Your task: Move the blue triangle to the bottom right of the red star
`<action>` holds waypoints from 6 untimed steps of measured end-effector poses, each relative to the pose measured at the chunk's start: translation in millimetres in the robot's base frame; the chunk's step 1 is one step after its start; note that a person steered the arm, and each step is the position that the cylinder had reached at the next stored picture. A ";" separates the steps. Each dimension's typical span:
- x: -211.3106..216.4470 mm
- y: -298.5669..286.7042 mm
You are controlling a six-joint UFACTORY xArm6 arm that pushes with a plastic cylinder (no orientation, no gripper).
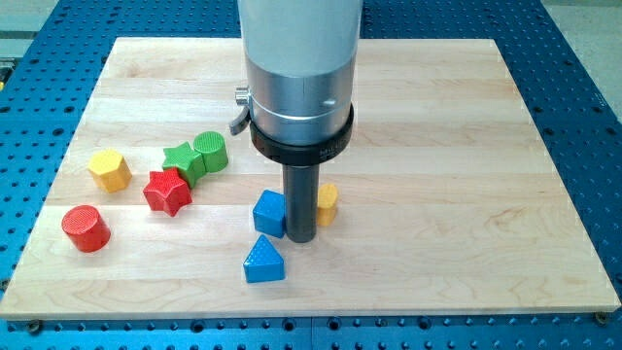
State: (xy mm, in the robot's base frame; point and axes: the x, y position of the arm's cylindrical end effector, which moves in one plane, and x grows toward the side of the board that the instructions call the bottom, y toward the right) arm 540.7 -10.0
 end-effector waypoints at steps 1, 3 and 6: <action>12.8 7.7; 8.0 -40.9; 39.3 -45.2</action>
